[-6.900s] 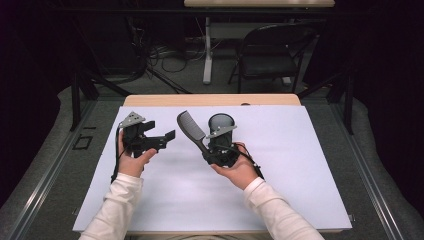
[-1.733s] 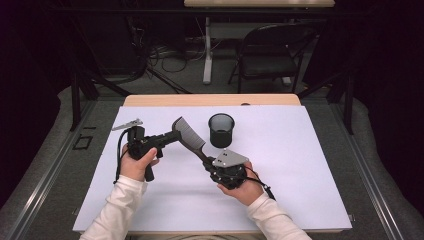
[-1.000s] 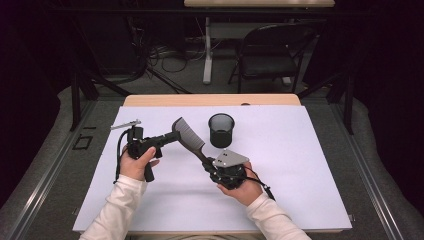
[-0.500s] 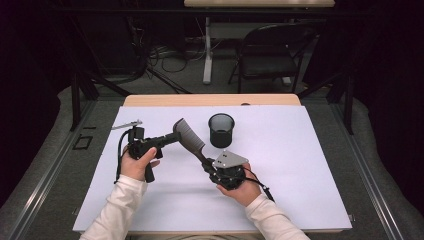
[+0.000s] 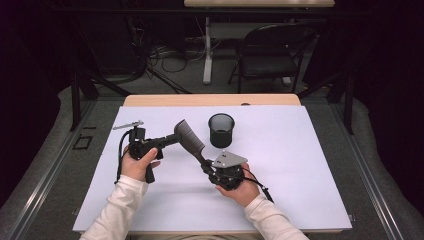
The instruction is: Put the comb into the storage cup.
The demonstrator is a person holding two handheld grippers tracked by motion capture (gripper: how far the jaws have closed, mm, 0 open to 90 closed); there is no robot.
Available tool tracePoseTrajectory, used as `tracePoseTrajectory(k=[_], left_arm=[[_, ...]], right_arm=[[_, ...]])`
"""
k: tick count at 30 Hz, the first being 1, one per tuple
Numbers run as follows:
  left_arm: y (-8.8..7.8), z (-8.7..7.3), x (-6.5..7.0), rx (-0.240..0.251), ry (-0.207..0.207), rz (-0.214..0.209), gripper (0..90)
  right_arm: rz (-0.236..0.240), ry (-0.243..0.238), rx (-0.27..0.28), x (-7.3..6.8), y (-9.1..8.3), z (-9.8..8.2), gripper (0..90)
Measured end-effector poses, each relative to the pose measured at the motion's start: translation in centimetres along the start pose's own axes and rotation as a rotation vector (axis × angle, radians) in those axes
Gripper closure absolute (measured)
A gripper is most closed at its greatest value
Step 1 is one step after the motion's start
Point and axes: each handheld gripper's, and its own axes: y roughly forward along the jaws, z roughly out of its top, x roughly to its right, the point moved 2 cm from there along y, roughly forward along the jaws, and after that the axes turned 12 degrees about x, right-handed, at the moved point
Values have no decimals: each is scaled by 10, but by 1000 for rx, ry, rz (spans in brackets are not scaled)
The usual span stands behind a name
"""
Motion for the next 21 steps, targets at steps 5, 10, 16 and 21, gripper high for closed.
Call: tracePoseTrajectory(k=[5, 10, 16, 21], left_arm=[[0, 0, 0, 2, -12, 1, 843], [-1, 0, -1, 4, -22, 2, 844], [-1, 0, -1, 4, -24, 1, 844], [-1, 0, -1, 2, -27, 0, 845]], right_arm=[[4, 5, 3, 0, 0, 0, 725], [9, 9, 3, 0, 0, 1, 724], [13, 16, 2, 0, -1, 1, 722], [16, 21, -2, 0, 0, 0, 721]])
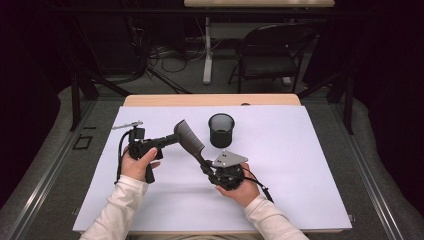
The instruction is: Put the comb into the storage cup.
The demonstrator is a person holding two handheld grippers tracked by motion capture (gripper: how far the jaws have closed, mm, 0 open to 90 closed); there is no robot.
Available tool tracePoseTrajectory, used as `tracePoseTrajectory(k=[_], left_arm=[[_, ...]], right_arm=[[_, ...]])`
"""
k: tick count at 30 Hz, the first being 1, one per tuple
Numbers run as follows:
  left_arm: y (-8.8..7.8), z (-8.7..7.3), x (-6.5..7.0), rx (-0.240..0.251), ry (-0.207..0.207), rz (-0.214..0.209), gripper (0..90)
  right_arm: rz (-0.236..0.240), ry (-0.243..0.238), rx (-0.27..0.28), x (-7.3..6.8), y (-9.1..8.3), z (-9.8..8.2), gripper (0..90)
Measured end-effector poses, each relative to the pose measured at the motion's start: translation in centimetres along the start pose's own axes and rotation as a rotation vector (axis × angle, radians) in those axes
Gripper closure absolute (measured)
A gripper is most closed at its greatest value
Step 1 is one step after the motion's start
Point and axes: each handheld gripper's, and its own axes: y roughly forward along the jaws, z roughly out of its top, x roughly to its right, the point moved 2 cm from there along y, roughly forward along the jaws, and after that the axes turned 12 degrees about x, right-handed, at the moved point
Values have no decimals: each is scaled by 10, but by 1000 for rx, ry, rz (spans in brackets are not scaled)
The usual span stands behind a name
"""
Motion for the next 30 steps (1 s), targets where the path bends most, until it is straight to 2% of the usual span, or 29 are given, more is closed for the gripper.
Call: tracePoseTrajectory(k=[15, 30], left_arm=[[1, -1, -1, 3, 0, 6, 845], [-2, 1, -4, 30, -4, 17, 845]], right_arm=[[8, 24, 6, 1, 0, 1, 677], [13, 30, 10, 1, 0, 1, 553]])
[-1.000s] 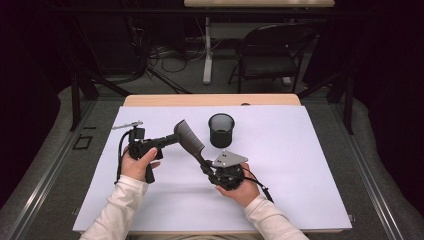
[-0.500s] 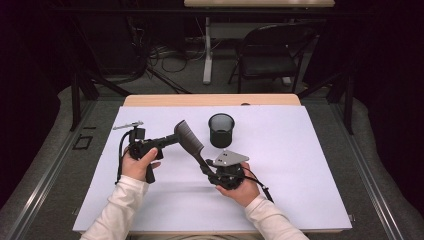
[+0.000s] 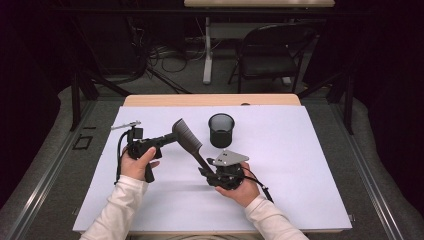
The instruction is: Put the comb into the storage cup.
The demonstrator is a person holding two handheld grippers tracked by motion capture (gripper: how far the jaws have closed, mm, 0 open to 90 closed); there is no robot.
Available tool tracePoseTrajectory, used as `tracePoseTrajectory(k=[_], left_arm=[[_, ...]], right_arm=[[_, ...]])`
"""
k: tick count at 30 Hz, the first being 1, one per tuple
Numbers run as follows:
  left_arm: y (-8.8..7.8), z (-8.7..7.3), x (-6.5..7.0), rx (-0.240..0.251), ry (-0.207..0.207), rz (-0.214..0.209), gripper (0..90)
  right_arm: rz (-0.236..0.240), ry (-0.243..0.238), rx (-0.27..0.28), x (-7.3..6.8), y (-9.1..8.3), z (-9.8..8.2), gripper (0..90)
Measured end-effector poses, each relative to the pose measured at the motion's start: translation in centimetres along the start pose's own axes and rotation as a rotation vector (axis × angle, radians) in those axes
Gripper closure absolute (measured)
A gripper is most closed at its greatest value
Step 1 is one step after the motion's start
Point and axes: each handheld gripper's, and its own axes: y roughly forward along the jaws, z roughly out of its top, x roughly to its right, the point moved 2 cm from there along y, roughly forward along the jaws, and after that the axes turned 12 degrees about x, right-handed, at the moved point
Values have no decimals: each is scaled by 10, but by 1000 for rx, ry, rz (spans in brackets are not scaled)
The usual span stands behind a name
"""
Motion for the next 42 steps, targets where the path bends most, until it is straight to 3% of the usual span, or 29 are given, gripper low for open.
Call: tracePoseTrajectory(k=[19, 34, 42], left_arm=[[-4, 3, -3, 42, 8, 18, 845], [-9, 7, -5, 80, 23, 27, 845], [-11, 8, -5, 87, 35, 33, 845]], right_arm=[[-18, -1, -11, 3, 5, -2, 382], [-31, 89, 18, 19, 1, 5, 353], [-67, 128, -10, 29, -1, 9, 369]])
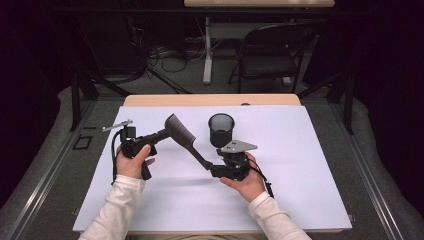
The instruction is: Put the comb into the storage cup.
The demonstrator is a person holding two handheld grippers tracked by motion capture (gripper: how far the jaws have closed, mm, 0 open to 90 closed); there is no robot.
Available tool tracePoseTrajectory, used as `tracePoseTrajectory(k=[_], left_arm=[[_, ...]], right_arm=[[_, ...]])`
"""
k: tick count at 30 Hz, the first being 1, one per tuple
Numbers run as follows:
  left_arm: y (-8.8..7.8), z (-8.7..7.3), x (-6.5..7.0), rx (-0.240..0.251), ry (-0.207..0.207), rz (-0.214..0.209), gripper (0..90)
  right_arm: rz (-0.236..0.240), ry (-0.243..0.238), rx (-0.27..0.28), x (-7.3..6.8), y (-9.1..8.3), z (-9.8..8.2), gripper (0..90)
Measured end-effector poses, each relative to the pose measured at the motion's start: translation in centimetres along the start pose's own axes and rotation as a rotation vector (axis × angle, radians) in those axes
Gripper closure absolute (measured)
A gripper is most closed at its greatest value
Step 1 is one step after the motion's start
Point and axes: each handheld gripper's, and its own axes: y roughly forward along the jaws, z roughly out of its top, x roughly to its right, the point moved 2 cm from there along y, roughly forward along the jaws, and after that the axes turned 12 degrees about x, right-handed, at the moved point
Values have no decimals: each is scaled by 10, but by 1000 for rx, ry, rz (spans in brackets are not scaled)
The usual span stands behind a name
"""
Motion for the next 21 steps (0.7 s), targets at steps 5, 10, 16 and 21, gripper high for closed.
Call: tracePoseTrajectory(k=[5, 10, 16, 21], left_arm=[[-1, 1, -1, 6, -2, 2, 845], [-2, 2, -1, 13, 6, 5, 845], [-3, 3, -1, 20, 10, 8, 845], [-3, 4, -1, 29, 15, 6, 845]], right_arm=[[6, 10, -5, 3, -1, 2, 382], [-6, 19, -20, 6, -2, 4, 382], [-19, 4, 2, 12, -4, 5, 352], [-22, -1, 6, 16, -5, 5, 346]])
